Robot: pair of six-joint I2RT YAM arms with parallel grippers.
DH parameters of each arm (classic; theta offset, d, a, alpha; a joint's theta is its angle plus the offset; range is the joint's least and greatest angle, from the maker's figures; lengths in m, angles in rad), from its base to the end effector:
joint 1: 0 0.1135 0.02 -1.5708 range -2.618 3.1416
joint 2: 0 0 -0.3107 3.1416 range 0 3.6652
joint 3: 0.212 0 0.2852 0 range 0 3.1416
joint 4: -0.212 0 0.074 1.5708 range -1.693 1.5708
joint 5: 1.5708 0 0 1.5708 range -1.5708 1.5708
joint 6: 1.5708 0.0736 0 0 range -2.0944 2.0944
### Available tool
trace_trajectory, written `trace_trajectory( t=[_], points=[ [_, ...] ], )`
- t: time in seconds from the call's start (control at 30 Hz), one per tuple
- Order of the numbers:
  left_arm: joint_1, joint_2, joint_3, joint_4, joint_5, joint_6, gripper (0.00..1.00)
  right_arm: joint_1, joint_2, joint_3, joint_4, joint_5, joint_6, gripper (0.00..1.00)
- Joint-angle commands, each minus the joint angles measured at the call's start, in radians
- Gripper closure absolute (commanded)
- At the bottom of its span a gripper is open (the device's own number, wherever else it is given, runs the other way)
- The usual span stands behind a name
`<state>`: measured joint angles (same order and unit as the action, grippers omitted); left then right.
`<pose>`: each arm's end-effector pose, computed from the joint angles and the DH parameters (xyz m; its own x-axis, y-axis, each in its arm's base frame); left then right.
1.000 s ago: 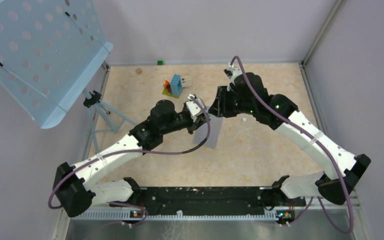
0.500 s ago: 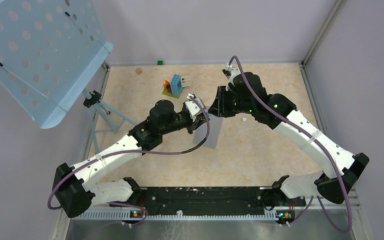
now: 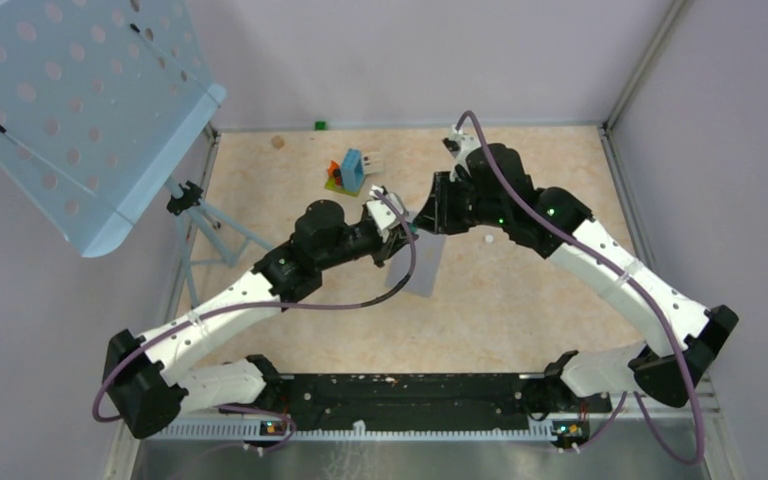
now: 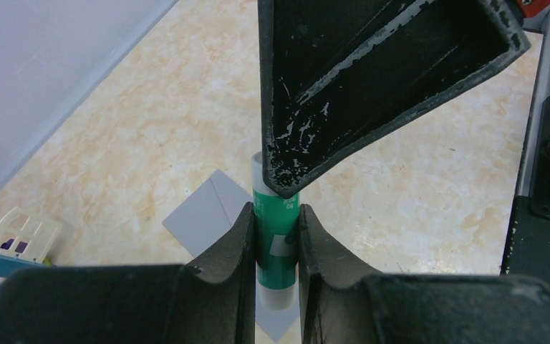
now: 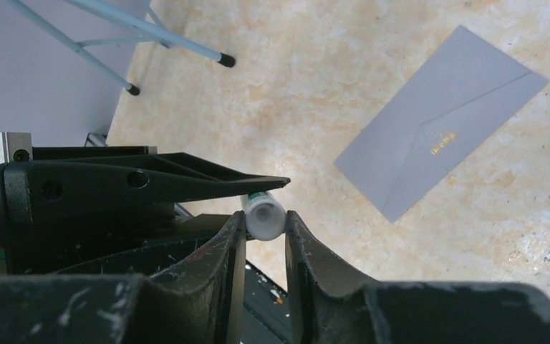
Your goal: Place the letter into the envelope and seal it
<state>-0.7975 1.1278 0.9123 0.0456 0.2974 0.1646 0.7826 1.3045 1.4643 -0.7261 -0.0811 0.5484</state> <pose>0.2041 -0.2400 0.3688 0.0287 0.1949 -0.9804 0.8933 0.4351 0.1126 0.2286 0.2357 0.4378 -0.7163 0.0205 -0.6975 -0.4428 0.7592 0.4770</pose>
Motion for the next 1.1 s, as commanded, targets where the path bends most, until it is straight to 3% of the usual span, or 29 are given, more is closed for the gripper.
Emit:
trace_trajectory(
  t=[0.0,0.1,0.2,0.47,0.6,0.83,0.87,0.93,0.97,1.07],
  points=[
    [-0.001,-0.035,-0.005,0.057,0.021,-0.027,1.00,0.004,0.009,0.010,0.044,-0.039,-0.013,0.81],
    [0.017,-0.046,-0.008,0.063,0.094,-0.057,1.00,-0.028,-0.008,-0.006,0.073,-0.108,-0.066,0.95],
    [0.069,-0.057,0.001,0.069,0.266,-0.118,1.00,-0.057,-0.035,-0.033,0.105,-0.251,-0.206,0.99],
    [0.133,-0.065,0.056,0.079,0.698,-0.309,1.00,-0.066,-0.116,-0.079,0.089,-0.469,-0.559,1.00],
    [0.144,-0.079,0.050,0.119,0.795,-0.411,1.00,-0.068,-0.127,-0.070,0.063,-0.536,-0.636,1.00],
    [0.152,-0.078,0.055,0.114,0.837,-0.477,1.00,-0.068,-0.143,-0.053,0.044,-0.548,-0.670,1.00],
    [0.151,-0.073,0.054,0.109,0.827,-0.477,1.00,-0.068,-0.145,-0.052,0.048,-0.538,-0.661,0.98],
    [0.152,-0.063,0.050,0.104,0.789,-0.478,1.00,-0.068,-0.145,-0.047,0.056,-0.494,-0.628,0.77],
    [0.151,-0.056,0.048,0.100,0.754,-0.476,1.00,-0.068,-0.142,-0.034,0.057,-0.461,-0.599,0.62],
    [0.151,-0.041,0.041,0.079,0.582,-0.479,1.00,-0.068,-0.138,-0.004,0.050,-0.276,-0.501,0.39]
  ],
)
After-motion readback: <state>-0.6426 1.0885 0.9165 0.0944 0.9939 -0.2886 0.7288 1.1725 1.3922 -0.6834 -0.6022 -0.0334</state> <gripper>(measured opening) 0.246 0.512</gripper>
